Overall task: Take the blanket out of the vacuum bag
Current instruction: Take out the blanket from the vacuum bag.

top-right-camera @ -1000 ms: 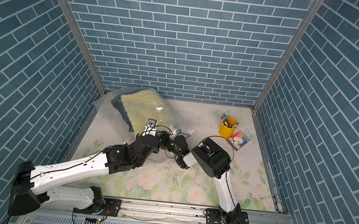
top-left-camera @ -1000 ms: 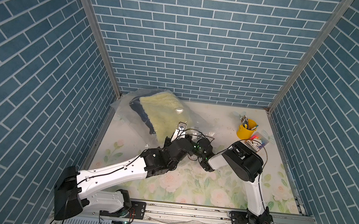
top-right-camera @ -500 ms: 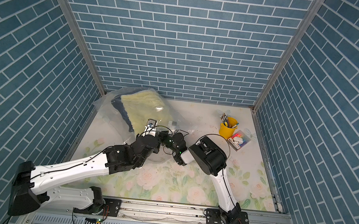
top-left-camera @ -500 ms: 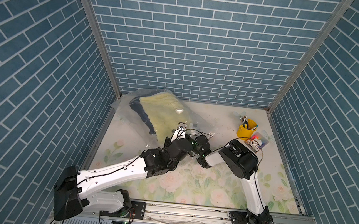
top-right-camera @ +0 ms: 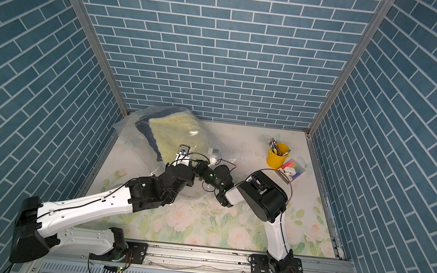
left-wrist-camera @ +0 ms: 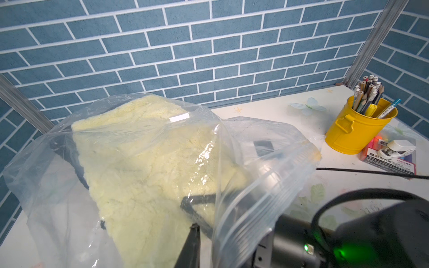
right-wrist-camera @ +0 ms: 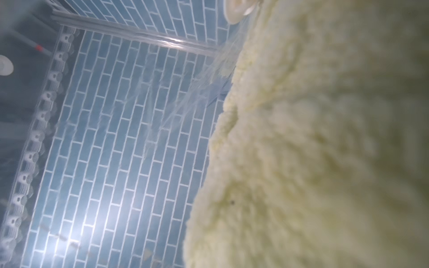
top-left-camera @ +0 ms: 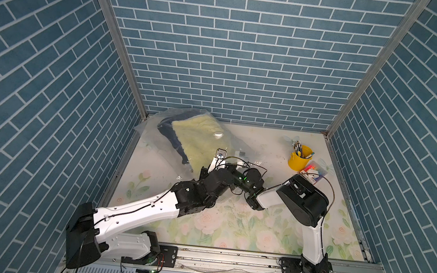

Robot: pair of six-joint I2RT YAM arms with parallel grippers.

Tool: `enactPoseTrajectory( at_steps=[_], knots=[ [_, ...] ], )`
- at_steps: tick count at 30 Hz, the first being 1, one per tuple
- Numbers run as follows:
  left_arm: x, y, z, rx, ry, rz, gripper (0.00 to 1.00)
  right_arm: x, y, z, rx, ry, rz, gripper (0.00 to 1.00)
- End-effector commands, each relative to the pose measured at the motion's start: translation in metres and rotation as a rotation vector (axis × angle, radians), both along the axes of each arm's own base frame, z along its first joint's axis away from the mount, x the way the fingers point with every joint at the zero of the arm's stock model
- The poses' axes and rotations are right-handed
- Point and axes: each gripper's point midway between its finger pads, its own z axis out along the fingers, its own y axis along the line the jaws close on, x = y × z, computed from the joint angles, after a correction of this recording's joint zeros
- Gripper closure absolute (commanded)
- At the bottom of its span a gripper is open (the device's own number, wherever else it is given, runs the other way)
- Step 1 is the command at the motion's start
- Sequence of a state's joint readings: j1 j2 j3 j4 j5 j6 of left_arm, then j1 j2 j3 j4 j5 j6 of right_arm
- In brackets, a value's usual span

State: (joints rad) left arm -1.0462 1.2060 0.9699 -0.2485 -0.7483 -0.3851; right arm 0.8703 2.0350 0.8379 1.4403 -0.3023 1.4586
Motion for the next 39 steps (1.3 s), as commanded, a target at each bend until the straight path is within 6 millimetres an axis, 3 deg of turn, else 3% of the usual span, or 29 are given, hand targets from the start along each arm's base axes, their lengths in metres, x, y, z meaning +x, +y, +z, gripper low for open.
enactPoseTrajectory(
  at_steps=[1, 6, 13, 16, 23, 32, 39],
  knots=[
    [0.002, 0.004, 0.007, -0.021, -0.026, 0.034, 0.8, -0.027, -0.004, 0.028, 0.048, -0.087, 0.055, 1.0],
    [0.003, 0.008, 0.009, -0.038, -0.037, 0.061, 0.8, -0.049, -0.019, 0.032, 0.039, -0.095, 0.075, 1.0],
    [0.004, 0.012, 0.004, -0.049, -0.04, 0.099, 0.8, -0.08, -0.059, 0.03, -0.02, -0.135, 0.053, 1.0],
    [0.005, 0.012, 0.002, -0.055, -0.04, 0.104, 0.8, -0.087, -0.069, 0.029, -0.057, -0.16, 0.046, 1.0],
    [0.006, 0.017, 0.0, -0.066, -0.049, 0.148, 0.8, -0.099, -0.092, 0.049, -0.125, -0.252, 0.005, 1.0],
    [0.012, 0.025, -0.007, -0.081, -0.054, 0.221, 0.8, -0.107, -0.118, 0.111, -0.17, -0.413, -0.059, 1.0],
    [0.021, 0.039, -0.021, -0.105, -0.045, 0.306, 0.8, -0.096, -0.143, 0.171, -0.126, -0.5, -0.11, 1.0]
  ],
)
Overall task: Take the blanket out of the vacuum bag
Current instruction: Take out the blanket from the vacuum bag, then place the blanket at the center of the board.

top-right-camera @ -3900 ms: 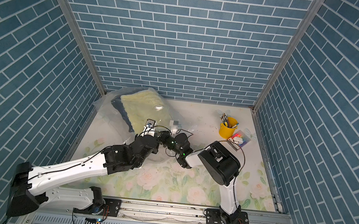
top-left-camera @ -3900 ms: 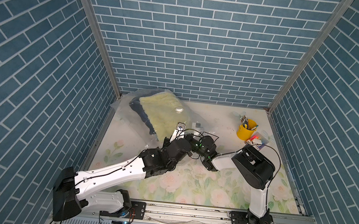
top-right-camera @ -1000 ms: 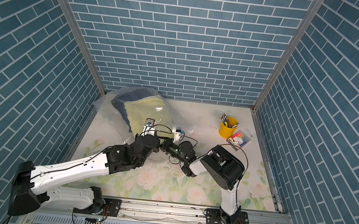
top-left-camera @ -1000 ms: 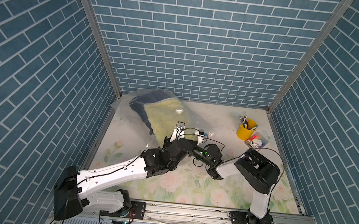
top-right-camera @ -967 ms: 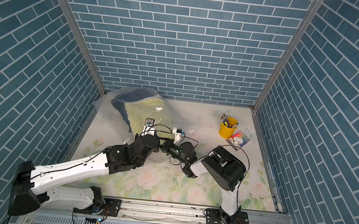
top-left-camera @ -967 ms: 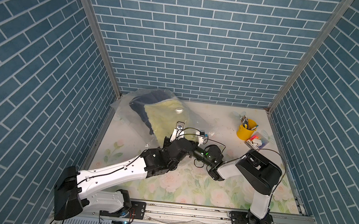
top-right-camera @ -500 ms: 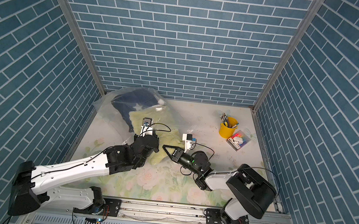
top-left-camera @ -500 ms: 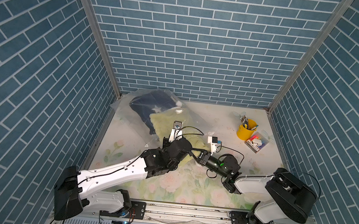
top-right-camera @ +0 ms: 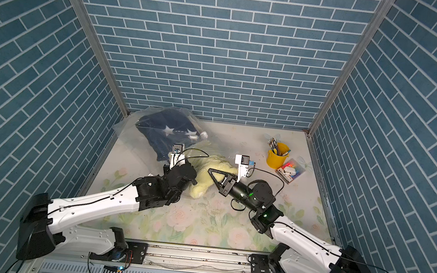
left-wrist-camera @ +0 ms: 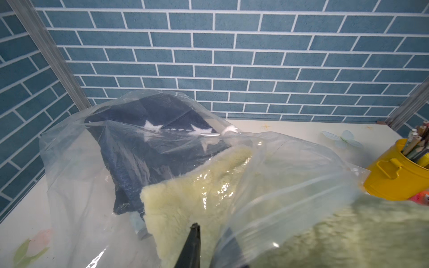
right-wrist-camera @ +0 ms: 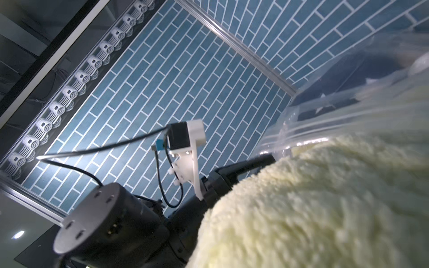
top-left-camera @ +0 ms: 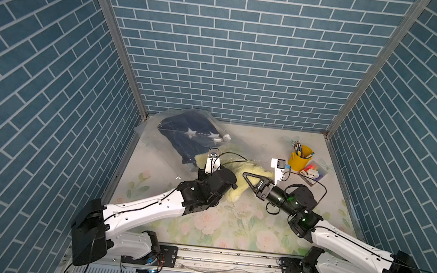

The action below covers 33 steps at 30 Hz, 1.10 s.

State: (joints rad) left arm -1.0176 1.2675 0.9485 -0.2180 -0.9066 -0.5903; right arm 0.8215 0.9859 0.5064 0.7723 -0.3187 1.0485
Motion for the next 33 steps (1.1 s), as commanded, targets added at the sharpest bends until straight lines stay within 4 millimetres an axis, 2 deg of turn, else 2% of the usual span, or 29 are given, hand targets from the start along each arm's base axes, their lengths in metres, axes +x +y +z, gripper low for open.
enactPoseTrajectory(
  at_steps=[1, 7, 14, 21, 28, 30, 33],
  knots=[
    [0.004, 0.019, -0.012, -0.008, -0.005, 0.092, 0.8, 0.001, -0.011, 0.036, -0.004, -0.107, -0.01, 1.0],
    [0.01, 0.048, -0.024, -0.075, -0.017, 0.18, 0.8, 0.003, -0.026, 0.086, 0.021, -0.189, -0.023, 1.0],
    [0.013, 0.073, -0.034, -0.107, -0.024, 0.242, 0.8, 0.014, -0.052, 0.122, 0.033, -0.247, -0.099, 1.0],
    [0.022, 0.098, -0.057, -0.105, -0.006, 0.325, 0.8, 0.02, -0.067, 0.177, 0.087, -0.329, -0.12, 1.0],
    [0.028, 0.135, -0.077, -0.102, 0.01, 0.437, 0.81, 0.036, -0.091, 0.193, 0.074, -0.351, -0.203, 1.0],
    [0.028, 0.146, -0.078, -0.098, 0.01, 0.468, 0.81, 0.043, -0.101, 0.191, 0.067, -0.347, -0.242, 1.0],
    [0.025, 0.162, -0.078, -0.105, 0.005, 0.507, 0.81, 0.057, -0.111, 0.174, 0.048, -0.307, -0.28, 1.0]
  ],
)
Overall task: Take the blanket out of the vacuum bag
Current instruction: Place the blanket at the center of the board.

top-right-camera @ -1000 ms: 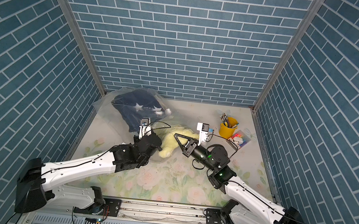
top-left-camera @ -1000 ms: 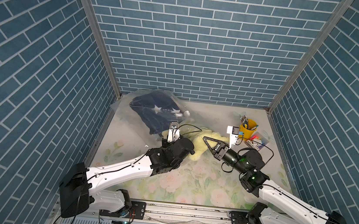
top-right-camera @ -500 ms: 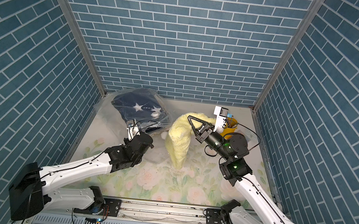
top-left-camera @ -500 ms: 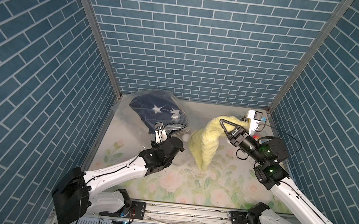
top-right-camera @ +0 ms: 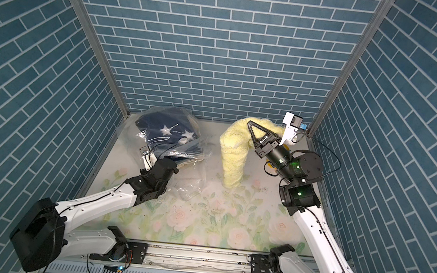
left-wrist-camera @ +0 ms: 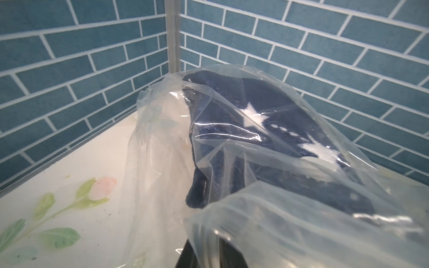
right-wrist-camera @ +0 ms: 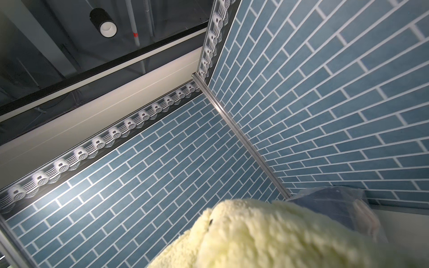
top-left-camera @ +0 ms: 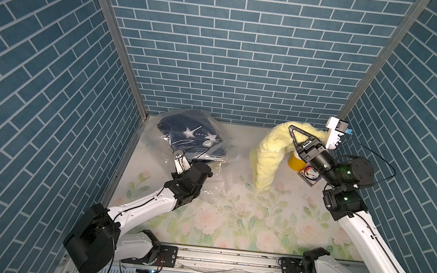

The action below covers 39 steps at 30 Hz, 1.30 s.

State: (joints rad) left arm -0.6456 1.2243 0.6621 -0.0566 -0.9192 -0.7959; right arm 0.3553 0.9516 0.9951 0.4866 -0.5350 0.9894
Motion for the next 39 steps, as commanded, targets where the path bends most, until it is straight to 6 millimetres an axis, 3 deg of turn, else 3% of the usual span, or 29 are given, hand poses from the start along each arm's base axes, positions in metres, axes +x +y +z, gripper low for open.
enactPoseTrajectory(
  at_steps=[1, 7, 11, 13, 17, 20, 23, 26, 27, 30, 34, 36, 39],
  knots=[
    [-0.007, 0.024, -0.005, 0.012, 0.006, 0.063, 0.81, 0.002, -0.006, -0.008, 0.003, -0.001, 0.0, 1.0],
    [-0.016, 0.041, -0.002, 0.002, -0.014, 0.099, 0.81, 0.041, -0.001, -0.07, -0.003, 0.128, -0.006, 1.0],
    [-0.02, 0.044, 0.0, 0.001, -0.018, 0.098, 0.81, 0.071, 0.004, -0.087, -0.012, 0.169, -0.019, 1.0],
    [-0.02, 0.044, 0.0, -0.001, -0.017, 0.093, 0.81, 0.096, 0.007, -0.096, -0.021, 0.194, -0.033, 1.0],
    [-0.018, 0.041, -0.001, -0.002, -0.014, 0.079, 0.81, 0.151, 0.013, -0.094, -0.029, 0.203, -0.058, 1.0],
    [-0.015, 0.039, 0.003, 0.001, -0.016, 0.074, 0.81, 0.19, 0.025, -0.069, -0.038, 0.164, -0.048, 1.0],
    [-0.013, 0.038, 0.006, 0.004, -0.018, 0.067, 0.81, 0.21, 0.026, -0.042, -0.05, 0.13, -0.086, 1.0],
    [-0.013, 0.038, 0.009, -0.002, -0.028, 0.063, 0.81, 0.216, 0.021, -0.053, -0.081, 0.157, -0.147, 1.0],
    [-0.014, 0.038, 0.009, -0.006, -0.032, 0.06, 0.81, 0.214, 0.022, -0.066, -0.086, 0.175, -0.149, 1.0],
    [-0.014, 0.037, 0.007, -0.018, -0.036, 0.05, 0.81, 0.2, 0.028, -0.131, -0.1, 0.295, -0.177, 1.0],
    [-0.015, 0.033, 0.0, -0.037, -0.026, 0.029, 0.81, 0.161, 0.041, -0.241, -0.125, 0.485, -0.214, 1.0],
    [-0.014, 0.031, -0.002, -0.049, -0.02, 0.016, 0.81, 0.144, 0.051, -0.284, -0.126, 0.563, -0.19, 1.0],
    [-0.015, 0.029, -0.005, -0.06, -0.014, 0.007, 0.82, 0.127, 0.055, -0.316, -0.138, 0.624, -0.211, 1.0]
  ],
)
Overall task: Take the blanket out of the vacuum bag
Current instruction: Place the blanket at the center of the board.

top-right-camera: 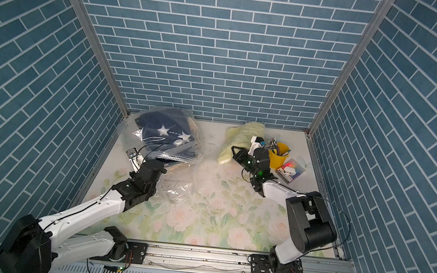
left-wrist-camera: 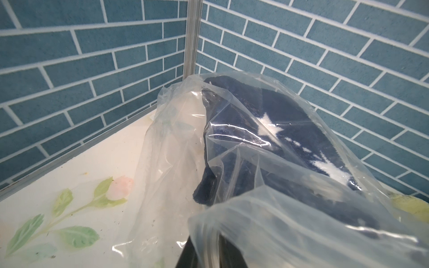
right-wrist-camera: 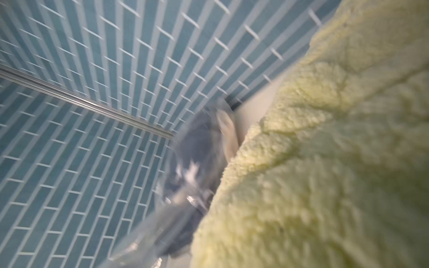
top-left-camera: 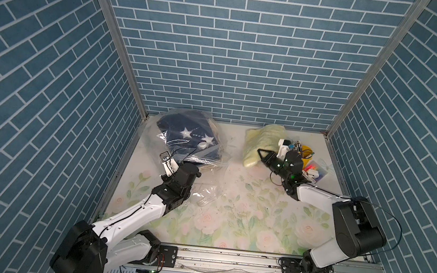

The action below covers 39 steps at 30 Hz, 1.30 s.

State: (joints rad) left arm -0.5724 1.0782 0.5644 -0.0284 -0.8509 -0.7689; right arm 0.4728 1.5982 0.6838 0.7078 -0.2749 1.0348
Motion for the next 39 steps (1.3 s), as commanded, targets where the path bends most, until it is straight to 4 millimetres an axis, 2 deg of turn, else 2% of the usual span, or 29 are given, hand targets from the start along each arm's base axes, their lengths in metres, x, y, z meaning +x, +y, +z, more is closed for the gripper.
enactPoseTrajectory(
  at_steps=[1, 6, 13, 16, 17, 20, 22, 23, 25, 27, 31, 34, 36, 39],
  knots=[
    [-0.003, 0.003, -0.005, -0.005, 0.014, -0.003, 0.82, 0.002, -0.006, 0.023, 0.074, -0.09, -0.097, 1.0],
    [-0.005, 0.003, -0.003, -0.021, -0.001, -0.01, 0.82, -0.014, -0.01, 0.005, 0.073, -0.038, -0.106, 1.0],
    [-0.003, 0.0, -0.004, -0.028, 0.002, -0.026, 0.82, -0.042, -0.001, -0.013, 0.072, 0.048, -0.002, 1.0],
    [-0.004, -0.001, -0.004, -0.029, 0.005, -0.035, 0.82, -0.061, -0.004, -0.029, 0.043, 0.108, 0.033, 0.98],
    [-0.004, -0.001, -0.004, -0.032, 0.003, -0.036, 0.82, -0.068, -0.009, -0.037, 0.02, 0.134, 0.031, 0.92],
    [-0.006, 0.0, -0.004, -0.036, -0.001, -0.041, 0.81, -0.093, -0.021, -0.057, -0.04, 0.198, 0.049, 0.64],
    [-0.007, 0.0, -0.004, -0.038, -0.007, -0.045, 0.8, -0.109, -0.025, -0.064, -0.097, 0.227, 0.094, 0.51],
    [-0.007, 0.0, -0.003, -0.039, -0.008, -0.047, 0.8, -0.116, -0.027, -0.066, -0.121, 0.238, 0.116, 0.48],
    [-0.006, -0.002, -0.001, -0.043, -0.014, -0.056, 0.79, -0.128, -0.036, -0.065, -0.184, 0.245, 0.132, 0.39],
    [-0.005, -0.003, -0.001, -0.043, -0.016, -0.064, 0.78, -0.138, -0.045, -0.059, -0.233, 0.245, 0.136, 0.34],
    [-0.002, -0.007, 0.004, -0.047, -0.024, -0.078, 0.77, -0.145, -0.059, -0.029, -0.288, 0.183, 0.117, 0.34],
    [0.0, -0.01, 0.006, -0.051, -0.028, -0.089, 0.76, -0.143, -0.053, -0.008, -0.302, 0.143, 0.158, 0.35],
    [0.002, -0.011, 0.007, -0.051, -0.026, -0.093, 0.75, -0.145, -0.044, -0.011, -0.285, 0.165, 0.207, 0.35],
    [0.002, -0.011, 0.008, -0.049, -0.022, -0.096, 0.75, -0.156, -0.04, -0.036, -0.262, 0.23, 0.236, 0.37]
  ],
)
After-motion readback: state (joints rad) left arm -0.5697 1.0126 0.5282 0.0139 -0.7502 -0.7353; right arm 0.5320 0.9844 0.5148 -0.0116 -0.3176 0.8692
